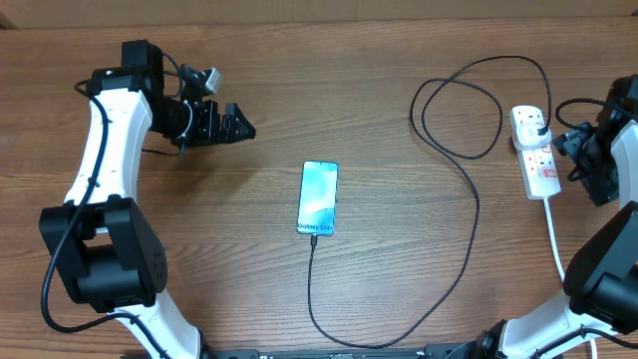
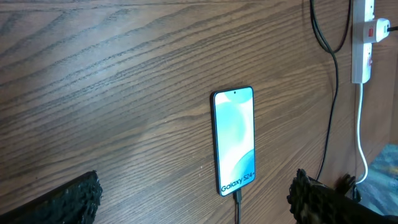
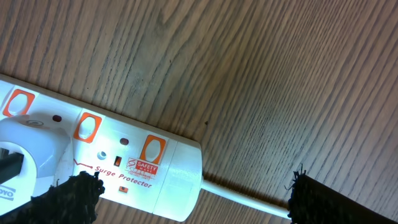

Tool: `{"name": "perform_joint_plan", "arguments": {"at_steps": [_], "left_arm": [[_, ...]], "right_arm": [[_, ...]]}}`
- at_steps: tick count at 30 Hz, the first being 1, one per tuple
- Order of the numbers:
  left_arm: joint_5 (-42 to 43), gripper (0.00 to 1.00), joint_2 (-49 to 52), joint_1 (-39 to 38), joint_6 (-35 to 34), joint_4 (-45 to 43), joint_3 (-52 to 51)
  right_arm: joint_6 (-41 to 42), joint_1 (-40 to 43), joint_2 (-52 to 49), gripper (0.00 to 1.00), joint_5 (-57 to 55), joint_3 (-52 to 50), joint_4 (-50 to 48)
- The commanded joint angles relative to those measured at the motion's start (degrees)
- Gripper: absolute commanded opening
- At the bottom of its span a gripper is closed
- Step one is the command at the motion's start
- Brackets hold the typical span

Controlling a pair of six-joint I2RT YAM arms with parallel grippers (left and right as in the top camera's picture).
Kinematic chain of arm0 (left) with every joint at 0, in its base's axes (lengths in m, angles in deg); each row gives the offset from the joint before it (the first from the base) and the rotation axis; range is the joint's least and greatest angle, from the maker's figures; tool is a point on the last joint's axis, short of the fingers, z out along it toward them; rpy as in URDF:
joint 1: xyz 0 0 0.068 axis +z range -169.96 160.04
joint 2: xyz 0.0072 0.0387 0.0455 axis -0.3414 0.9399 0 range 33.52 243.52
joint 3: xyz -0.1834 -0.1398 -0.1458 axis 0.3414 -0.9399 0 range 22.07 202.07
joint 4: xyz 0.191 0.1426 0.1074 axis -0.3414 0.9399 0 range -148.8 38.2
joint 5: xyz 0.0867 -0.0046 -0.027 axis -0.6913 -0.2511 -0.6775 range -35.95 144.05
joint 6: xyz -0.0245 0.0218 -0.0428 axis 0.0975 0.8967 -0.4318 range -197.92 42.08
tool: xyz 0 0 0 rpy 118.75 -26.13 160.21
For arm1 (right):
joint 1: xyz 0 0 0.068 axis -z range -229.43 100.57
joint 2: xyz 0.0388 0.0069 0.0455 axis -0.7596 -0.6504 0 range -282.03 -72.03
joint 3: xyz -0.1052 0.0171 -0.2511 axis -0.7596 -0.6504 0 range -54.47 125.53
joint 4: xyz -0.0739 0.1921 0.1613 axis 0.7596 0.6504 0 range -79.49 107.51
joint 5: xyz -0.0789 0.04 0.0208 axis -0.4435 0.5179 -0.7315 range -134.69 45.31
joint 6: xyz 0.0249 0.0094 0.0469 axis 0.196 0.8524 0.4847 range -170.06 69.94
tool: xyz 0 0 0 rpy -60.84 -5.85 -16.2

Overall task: Plug charger to phone and switch on socket
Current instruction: 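Lower the right gripper over the switch beside the plugged socket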

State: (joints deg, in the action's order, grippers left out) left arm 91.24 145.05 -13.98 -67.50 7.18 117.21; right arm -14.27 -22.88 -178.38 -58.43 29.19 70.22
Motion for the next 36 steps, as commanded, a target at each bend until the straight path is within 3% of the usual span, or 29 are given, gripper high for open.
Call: {"name": "perform_joint_plan", "arguments": {"at_steps": [1,18,36], "left_arm": [[-0.2,1.0,-1.0,-0.5,-0.4,0.0,0.3],[-0.2,0.99,-1.0,-0.5,-0.4,0.0,0.3],[-0.2,1.0,-1.0,-0.5,-0.4,0.0,0.3]], "right_arm": [[0.2,0.2,-0.2,1.0,-0.1,-0.5,0.0],[0.2,0.2,-0.2,1.0,-1.9,-1.7,-0.5],[0.2,0.2,-0.3,1.0,-1.8,-5.4,-13.3]]}}
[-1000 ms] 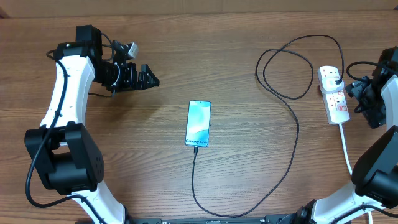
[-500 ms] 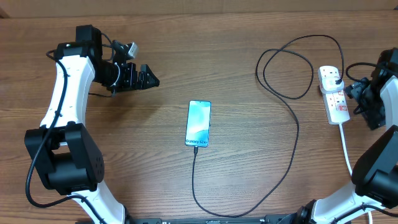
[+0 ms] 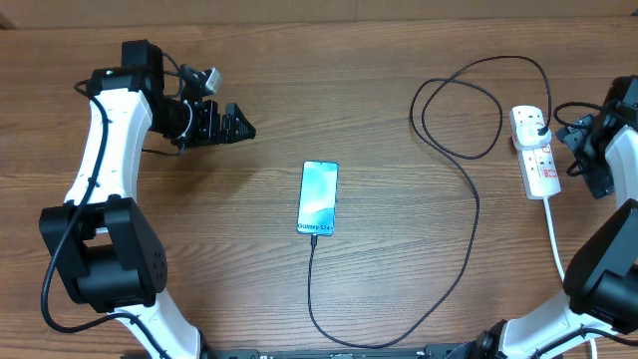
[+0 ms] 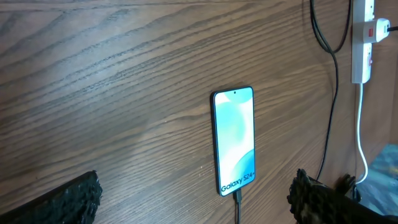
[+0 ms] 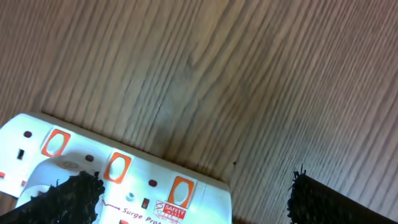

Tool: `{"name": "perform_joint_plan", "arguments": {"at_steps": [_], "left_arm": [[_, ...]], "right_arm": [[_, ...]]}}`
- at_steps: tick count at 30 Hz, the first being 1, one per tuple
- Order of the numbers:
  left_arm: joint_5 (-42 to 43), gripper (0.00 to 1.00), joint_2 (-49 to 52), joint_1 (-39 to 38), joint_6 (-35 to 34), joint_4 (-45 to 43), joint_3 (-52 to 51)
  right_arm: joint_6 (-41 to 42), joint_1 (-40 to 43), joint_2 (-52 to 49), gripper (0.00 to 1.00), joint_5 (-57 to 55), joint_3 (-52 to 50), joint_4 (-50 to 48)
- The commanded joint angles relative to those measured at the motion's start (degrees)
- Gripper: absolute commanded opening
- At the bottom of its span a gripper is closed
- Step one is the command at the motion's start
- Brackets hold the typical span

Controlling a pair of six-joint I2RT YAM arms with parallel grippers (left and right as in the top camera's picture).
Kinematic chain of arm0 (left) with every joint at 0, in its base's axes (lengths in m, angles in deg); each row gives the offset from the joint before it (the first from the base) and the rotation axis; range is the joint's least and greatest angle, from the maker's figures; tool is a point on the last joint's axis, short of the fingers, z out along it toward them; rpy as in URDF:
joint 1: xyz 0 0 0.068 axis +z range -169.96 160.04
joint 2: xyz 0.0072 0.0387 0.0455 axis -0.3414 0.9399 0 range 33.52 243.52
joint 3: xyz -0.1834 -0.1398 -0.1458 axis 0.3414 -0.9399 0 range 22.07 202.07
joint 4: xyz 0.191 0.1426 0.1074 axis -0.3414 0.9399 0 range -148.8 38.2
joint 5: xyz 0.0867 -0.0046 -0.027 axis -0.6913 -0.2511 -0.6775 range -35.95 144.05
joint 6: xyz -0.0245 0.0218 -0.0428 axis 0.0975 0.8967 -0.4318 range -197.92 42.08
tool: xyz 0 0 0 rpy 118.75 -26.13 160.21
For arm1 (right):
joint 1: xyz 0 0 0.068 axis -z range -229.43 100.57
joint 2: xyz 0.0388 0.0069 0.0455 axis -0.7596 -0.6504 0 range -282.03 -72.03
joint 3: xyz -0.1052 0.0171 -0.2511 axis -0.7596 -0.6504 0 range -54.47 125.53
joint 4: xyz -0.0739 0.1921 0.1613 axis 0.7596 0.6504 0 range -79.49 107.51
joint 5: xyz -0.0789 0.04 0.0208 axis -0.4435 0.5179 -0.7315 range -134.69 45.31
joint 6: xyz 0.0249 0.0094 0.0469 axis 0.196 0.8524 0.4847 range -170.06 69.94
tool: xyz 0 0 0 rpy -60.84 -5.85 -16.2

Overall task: Plug charger to phone and switch on socket
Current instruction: 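Lower the right gripper over the switch beside the plugged socket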

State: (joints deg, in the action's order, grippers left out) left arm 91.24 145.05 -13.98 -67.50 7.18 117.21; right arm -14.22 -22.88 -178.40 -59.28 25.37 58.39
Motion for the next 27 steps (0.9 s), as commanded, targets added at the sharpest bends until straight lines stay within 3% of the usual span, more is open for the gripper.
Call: {"name": "perform_joint_plan", "arguments": {"at_steps": [1,13,17,27], "left_arm": [[-0.2,1.0,-1.0,-0.5,-0.4,0.0,0.3],[-0.2,1.0,-1.0,-0.5,-0.4,0.0,0.3],[-0.2,1.0,-1.0,-0.5,-0.4,0.0,0.3],[-0.2,1.0,-1.0,-0.5,-0.4,0.0,0.3]], "right_arm": [[0.2,0.2,-0.3,1.0,-0.9,-2.2,-2.2],[-0.3,0.1,-0.5,1.0,2.0,-9.8,-12.4],[-4.6,0.0,-0.5,1.0,3.6,-10.0,-13.9],[-11.1,0.0,-0.5,1.0,3.4,-0.5,-7.0]]}}
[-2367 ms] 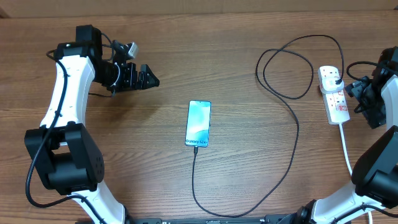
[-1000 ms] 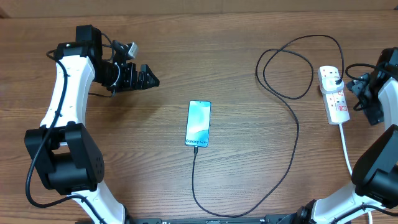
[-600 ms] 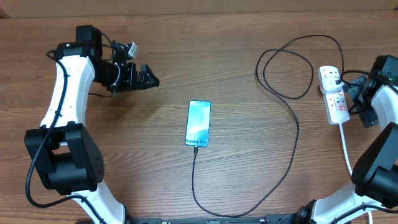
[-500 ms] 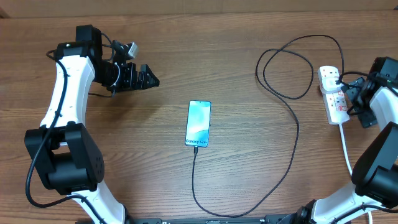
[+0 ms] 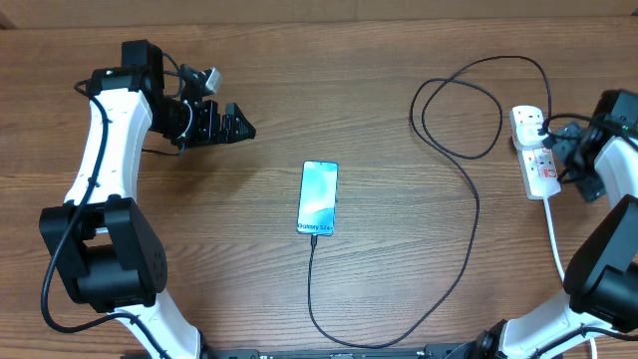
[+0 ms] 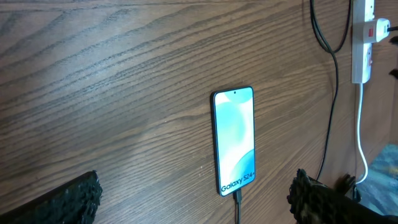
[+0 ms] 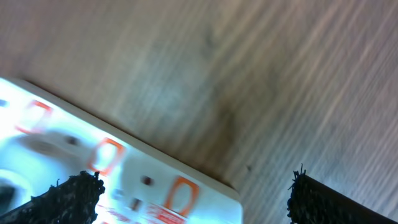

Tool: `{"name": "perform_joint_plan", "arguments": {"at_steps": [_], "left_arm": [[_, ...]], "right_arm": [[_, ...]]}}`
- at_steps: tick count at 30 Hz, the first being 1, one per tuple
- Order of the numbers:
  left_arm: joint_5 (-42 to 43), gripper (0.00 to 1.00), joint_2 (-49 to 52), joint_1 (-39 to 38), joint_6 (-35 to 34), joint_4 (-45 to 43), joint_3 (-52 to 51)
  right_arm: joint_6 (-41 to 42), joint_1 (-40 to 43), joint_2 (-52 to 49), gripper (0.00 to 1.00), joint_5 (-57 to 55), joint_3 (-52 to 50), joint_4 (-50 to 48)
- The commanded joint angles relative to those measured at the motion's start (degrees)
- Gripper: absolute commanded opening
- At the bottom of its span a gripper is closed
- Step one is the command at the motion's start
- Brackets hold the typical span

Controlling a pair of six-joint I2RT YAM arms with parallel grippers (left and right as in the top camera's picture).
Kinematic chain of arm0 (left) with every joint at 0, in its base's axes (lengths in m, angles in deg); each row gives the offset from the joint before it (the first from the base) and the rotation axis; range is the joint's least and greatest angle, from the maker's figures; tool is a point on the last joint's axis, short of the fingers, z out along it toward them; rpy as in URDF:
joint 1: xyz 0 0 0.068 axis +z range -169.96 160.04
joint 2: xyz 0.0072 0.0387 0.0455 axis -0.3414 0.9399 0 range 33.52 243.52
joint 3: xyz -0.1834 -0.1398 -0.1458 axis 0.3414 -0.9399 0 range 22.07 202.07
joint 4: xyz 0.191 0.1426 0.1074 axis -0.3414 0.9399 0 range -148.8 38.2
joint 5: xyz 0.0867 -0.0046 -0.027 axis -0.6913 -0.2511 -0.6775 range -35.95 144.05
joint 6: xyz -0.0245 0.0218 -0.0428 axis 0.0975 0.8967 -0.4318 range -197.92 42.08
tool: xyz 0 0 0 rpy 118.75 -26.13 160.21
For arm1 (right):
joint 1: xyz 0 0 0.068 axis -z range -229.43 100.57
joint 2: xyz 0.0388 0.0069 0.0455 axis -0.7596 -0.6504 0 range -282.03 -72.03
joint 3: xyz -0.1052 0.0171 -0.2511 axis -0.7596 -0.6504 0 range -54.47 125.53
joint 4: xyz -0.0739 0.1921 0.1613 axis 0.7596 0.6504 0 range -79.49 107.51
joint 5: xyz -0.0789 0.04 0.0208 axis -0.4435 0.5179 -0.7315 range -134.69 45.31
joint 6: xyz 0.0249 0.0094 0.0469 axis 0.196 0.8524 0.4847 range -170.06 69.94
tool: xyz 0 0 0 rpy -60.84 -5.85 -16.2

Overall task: Plug charger to phone and switch on socket
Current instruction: 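Lower the right gripper over the switch beside the plugged socket, then press the socket switch down with the right gripper fingers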

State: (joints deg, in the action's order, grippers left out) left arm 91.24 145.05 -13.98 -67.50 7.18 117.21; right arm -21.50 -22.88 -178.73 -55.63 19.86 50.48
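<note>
The phone (image 5: 318, 197) lies face up mid-table with its screen lit. A black charger cable (image 5: 472, 214) is plugged into its near end (image 6: 236, 198) and loops round to the plug (image 5: 530, 122) in the white power strip (image 5: 536, 152) at the right. My right gripper (image 5: 571, 152) is open at the strip's right side; in the right wrist view the strip (image 7: 143, 180) and its orange switches (image 7: 107, 155) are blurred, under the left finger (image 7: 71, 198). My left gripper (image 5: 242, 128) hangs open far left of the phone (image 6: 234, 140).
The strip's white lead (image 5: 554, 234) runs toward the table's near edge. The black cable makes a wide loop (image 5: 459, 110) left of the strip. Bare wooden table (image 5: 399, 60) surrounds the phone.
My right gripper has shifted a little leftward, closer to the strip, and its wrist view is now blurred with motion. The left arm, phone and cable are unchanged.
My right gripper was open beside the strip's near end, with the surge-protector label in view. Then it stood further toward the strip's far end. Now it is close against the strip's side. The phone stayed plugged in and lit throughout; the left arm never moved.
</note>
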Motion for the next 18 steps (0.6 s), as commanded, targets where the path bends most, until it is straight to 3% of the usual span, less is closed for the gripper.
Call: {"name": "perform_joint_plan", "arguments": {"at_steps": [1,18], "left_arm": [[-0.2,1.0,-1.0,-0.5,-0.4,0.0,0.3],[-0.2,1.0,-1.0,-0.5,-0.4,0.0,0.3]], "right_arm": [[-3.8,0.0,-0.2,1.0,-0.4,5.2,1.0],[-3.4,0.2,-9.0,1.0,-0.4,5.1,0.7]]}}
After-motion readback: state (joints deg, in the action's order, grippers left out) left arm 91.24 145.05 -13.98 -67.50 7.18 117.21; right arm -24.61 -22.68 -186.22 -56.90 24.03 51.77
